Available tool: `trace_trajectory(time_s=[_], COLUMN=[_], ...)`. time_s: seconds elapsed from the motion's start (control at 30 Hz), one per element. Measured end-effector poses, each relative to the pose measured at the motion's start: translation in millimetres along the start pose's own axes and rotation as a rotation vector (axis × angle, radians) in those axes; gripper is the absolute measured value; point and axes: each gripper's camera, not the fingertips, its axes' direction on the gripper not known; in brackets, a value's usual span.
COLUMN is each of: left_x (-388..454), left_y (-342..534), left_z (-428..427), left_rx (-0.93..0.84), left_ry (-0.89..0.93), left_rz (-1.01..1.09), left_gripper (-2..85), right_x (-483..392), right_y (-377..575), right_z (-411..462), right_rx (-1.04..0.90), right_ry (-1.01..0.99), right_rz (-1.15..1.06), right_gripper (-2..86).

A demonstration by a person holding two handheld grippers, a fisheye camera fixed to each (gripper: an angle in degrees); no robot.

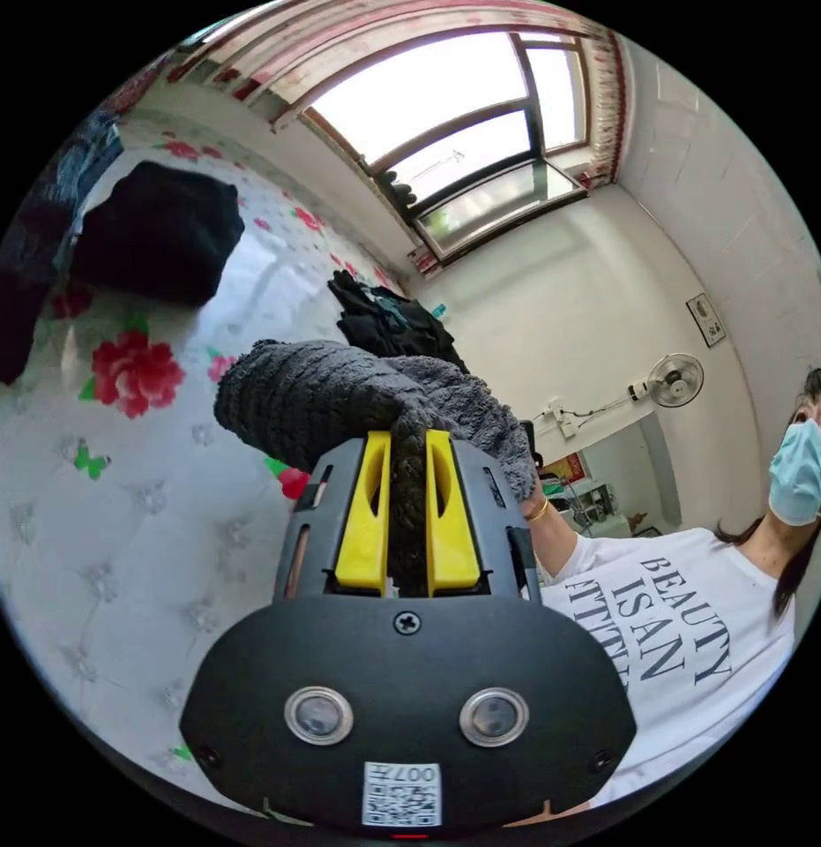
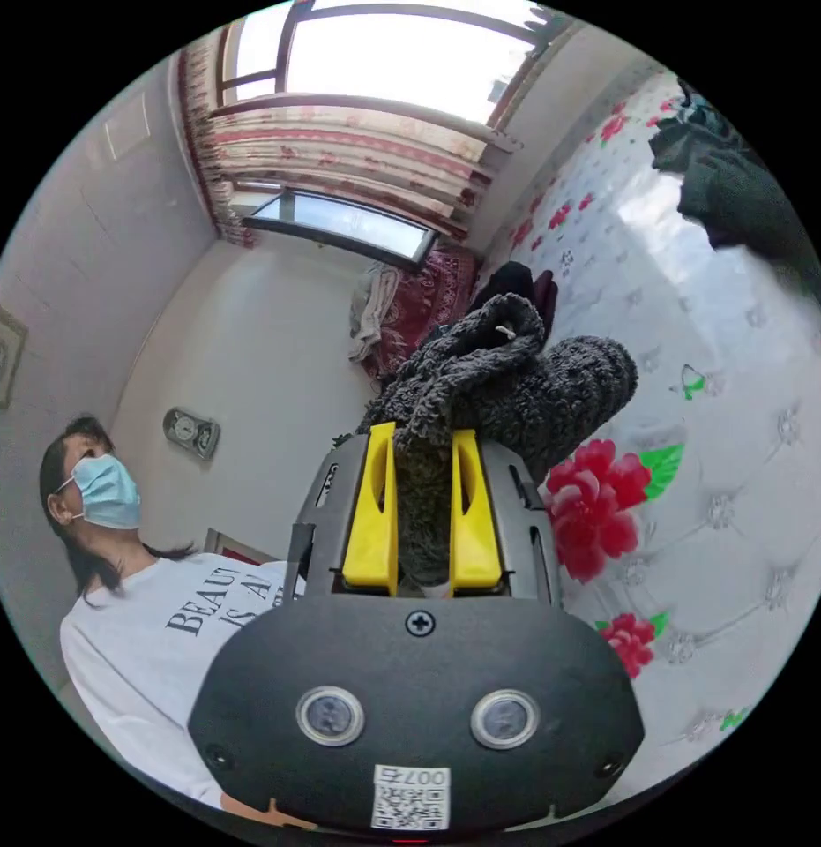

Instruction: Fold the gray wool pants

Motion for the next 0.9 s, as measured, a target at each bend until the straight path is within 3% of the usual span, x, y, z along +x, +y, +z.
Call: trace_trajectory(time_s=[0.23,0.33,0.43,0.57,0.7,0.8,0.9], left_x=[-19.1,-66.9,-135.0,-219.8,-249.1,-242.3,-218.0], left_y=[-183.6,-255.9,-278.2,-203.7,-91.4,2.4,76.8], left_z=[-134.0,-167.7,-176.9,-137.5,-82.6,-38.9,2.1], left_rx=[0.172,0.219,0.278,0.225,0.115,0.012,-0.102], left_ry=[-0.225,-0.351,-0.544,-0.653,-0.719,-0.725,-0.729], left_rz=[0.235,0.16,0.056,-0.052,-0.116,-0.2,-0.259], left_gripper=[7.2,10.0,11.5,11.9,11.9,12.0,11.8], right_x=[-62.7,-35.3,37.9,159.9,261.8,322.5,350.9], right_y=[-203.3,-286.4,-332.5,-276.2,-164.2,-71.8,-1.5], right_z=[119.8,191.1,260.0,298.4,258.4,167.7,35.9], right_rx=[0.029,0.072,0.05,-0.054,-0.177,-0.218,-0.124], right_ry=[-0.049,-0.02,0.133,0.325,0.541,0.85,1.162], right_rz=[-0.286,-0.254,-0.159,-0.135,-0.088,-0.002,0.146], right_gripper=[9.0,9.2,9.0,8.8,9.4,10.1,11.0])
